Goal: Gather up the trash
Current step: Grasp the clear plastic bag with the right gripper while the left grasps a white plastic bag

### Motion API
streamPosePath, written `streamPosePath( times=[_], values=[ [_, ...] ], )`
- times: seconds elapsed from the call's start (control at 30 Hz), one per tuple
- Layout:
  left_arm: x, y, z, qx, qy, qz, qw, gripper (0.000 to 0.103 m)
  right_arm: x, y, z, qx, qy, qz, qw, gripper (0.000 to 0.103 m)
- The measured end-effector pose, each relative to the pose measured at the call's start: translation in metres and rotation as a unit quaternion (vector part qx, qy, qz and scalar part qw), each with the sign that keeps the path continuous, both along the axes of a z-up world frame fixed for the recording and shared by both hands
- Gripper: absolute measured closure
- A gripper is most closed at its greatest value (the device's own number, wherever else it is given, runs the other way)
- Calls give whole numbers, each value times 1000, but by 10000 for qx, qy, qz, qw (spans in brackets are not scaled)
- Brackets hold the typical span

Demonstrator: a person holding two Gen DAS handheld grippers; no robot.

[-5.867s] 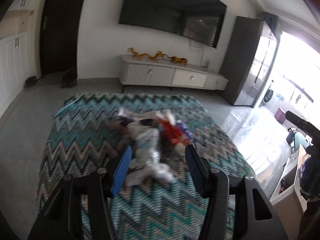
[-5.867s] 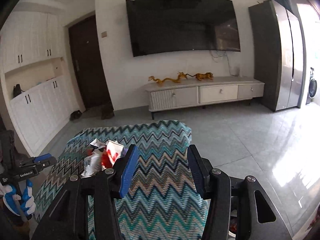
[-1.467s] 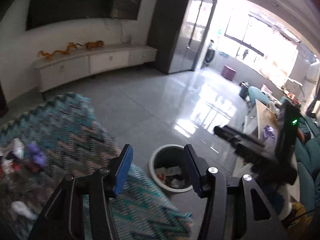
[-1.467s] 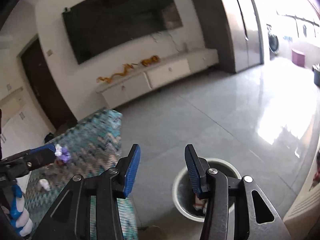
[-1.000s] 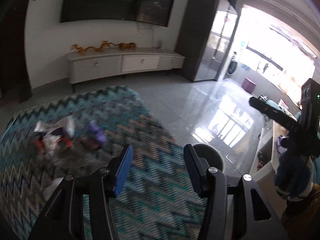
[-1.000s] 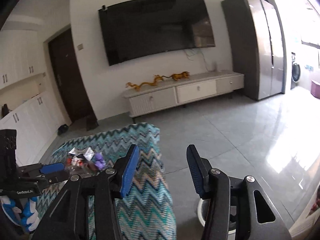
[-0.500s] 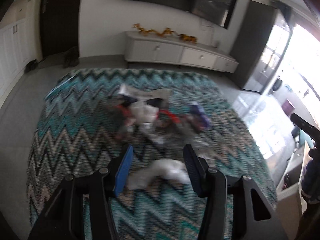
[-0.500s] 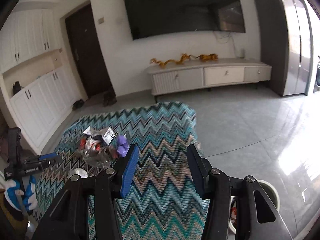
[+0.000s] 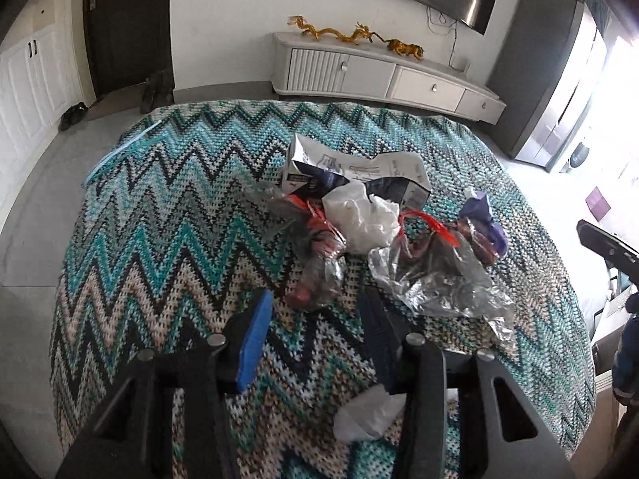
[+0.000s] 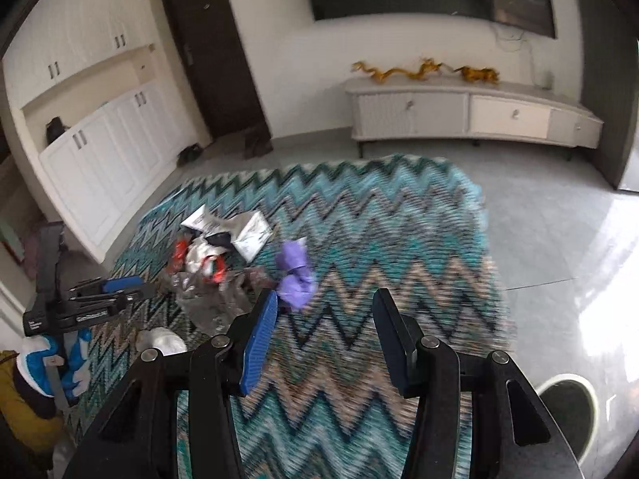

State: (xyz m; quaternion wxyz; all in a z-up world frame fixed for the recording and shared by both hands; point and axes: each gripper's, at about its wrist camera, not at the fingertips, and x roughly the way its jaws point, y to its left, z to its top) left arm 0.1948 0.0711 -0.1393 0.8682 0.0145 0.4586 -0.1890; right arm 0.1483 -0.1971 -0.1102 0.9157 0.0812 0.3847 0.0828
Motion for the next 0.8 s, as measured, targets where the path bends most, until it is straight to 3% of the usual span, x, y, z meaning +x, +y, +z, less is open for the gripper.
streamPosePath(
  times=[0.27, 0.53, 0.7, 0.8],
  values=[
    [13, -15, -9, 131, 34, -323, 9994, 70, 38, 61, -39, 148, 429, 854, 9953, 53],
    [1, -1, -7, -193, 142, -312, 9992, 69, 50, 73, -66, 70, 771, 963, 9923, 55],
    [-23, 7, 4, -744, 226, -650, 9948, 67, 51, 73, -74, 111, 821, 1001, 9915, 73],
    [-38, 2, 9, -783, 196, -1062, 9911, 59, 49, 70, -76, 162, 804, 964, 9920, 90]
  ],
)
